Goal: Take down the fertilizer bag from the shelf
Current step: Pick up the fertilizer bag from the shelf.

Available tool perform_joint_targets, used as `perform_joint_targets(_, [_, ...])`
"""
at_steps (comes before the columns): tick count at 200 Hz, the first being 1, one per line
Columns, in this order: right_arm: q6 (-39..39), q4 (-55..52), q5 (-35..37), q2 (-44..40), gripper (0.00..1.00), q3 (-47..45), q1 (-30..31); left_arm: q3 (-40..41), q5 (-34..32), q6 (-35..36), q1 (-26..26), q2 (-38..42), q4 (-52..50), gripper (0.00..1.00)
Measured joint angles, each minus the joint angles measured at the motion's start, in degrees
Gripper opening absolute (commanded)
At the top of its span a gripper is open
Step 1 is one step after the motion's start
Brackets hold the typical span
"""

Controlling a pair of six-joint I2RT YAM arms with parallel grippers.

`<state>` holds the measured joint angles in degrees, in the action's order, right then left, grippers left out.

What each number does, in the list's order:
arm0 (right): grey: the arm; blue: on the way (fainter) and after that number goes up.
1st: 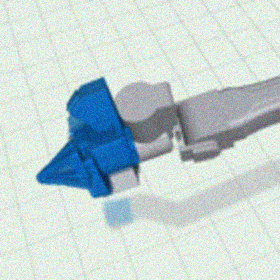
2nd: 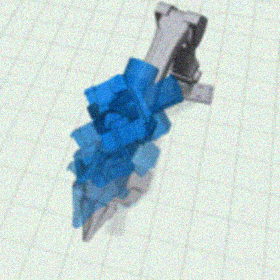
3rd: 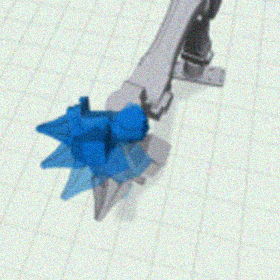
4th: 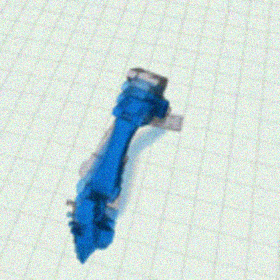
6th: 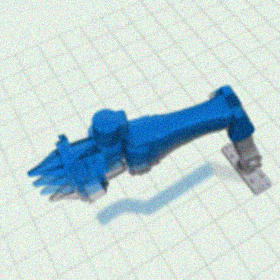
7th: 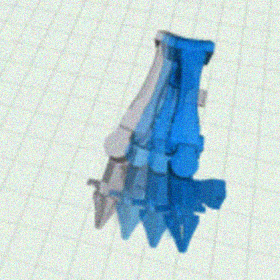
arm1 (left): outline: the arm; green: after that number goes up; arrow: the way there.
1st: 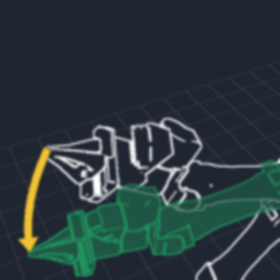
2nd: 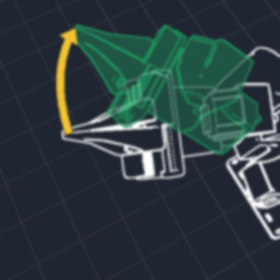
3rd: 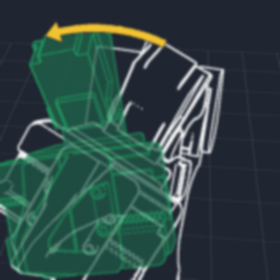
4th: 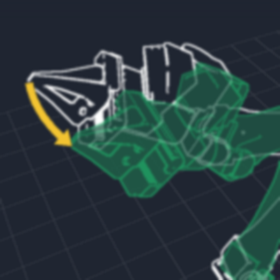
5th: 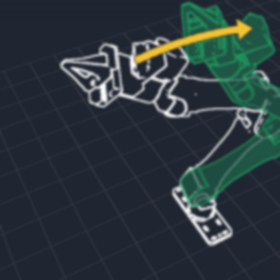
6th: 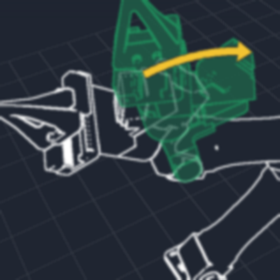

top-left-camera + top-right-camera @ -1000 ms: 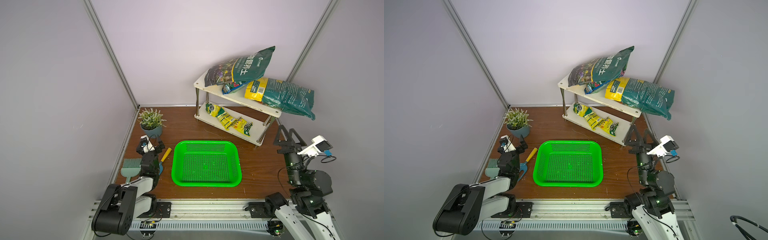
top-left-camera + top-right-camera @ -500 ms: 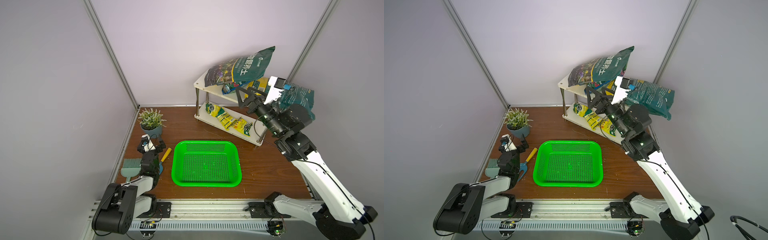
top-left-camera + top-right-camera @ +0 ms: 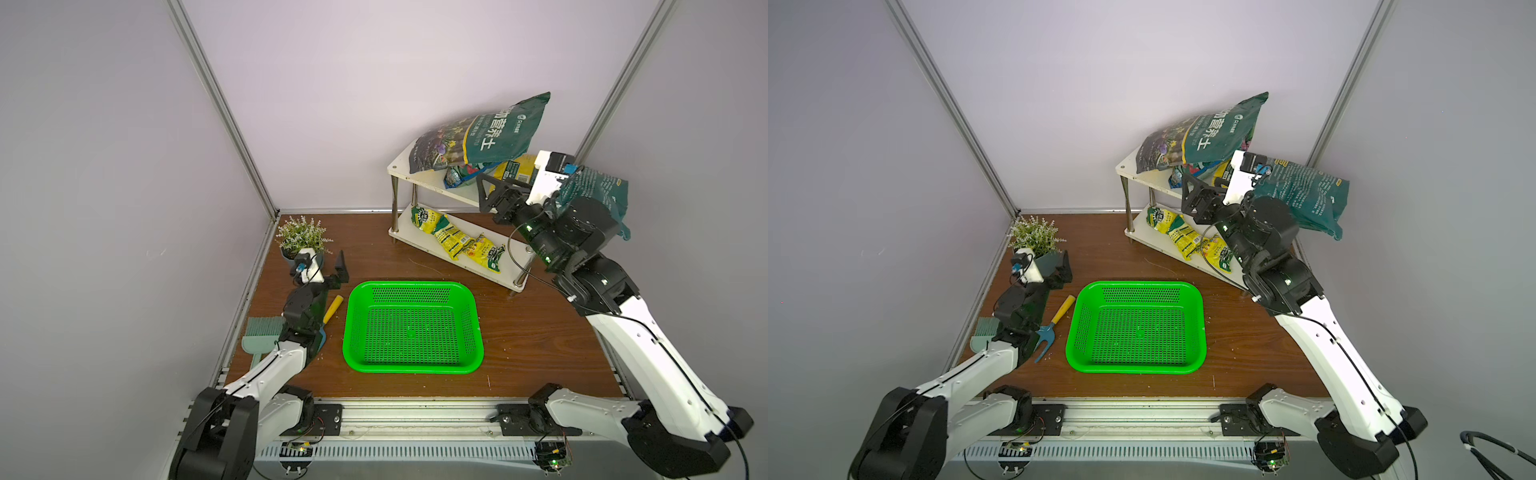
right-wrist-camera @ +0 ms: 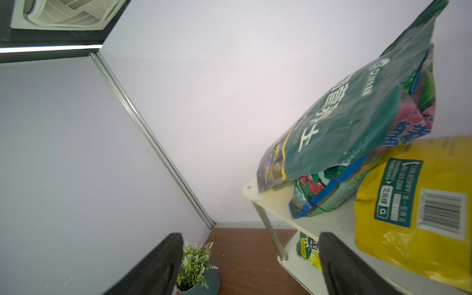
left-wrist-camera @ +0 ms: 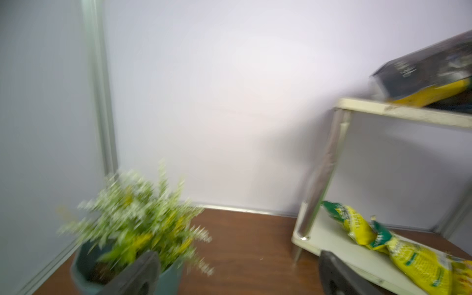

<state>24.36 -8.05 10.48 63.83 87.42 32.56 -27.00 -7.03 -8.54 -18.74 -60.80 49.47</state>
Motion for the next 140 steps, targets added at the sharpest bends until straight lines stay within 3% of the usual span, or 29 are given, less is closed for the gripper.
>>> perform_joint_targets(19, [-1.1,1.4,-0.3,-6.7,0.93,-4.3,0.0,-16.4,0.4,4.7,-12.5,-2.7,-7.7,1.00])
perform_joint_targets(37, [-2.6,3.0,0.2,-13.4,0.95,-10.4,0.0,-29.4,2.5,7.4,-19.2,-7.5,-11.5,1.00])
perform_joint_targets(80, [-5.9,7.9,2.3,-30.2,0.96,-30.9,0.0,-56.4,5.8,13.1,-20.7,-25.7,-20.4,1.00])
perform_joint_targets(140, [-9.5,11.0,0.7,-29.8,0.99,-48.9,0.0,-77.0,8.1,23.2,-21.8,-46.2,-25.9,1.00])
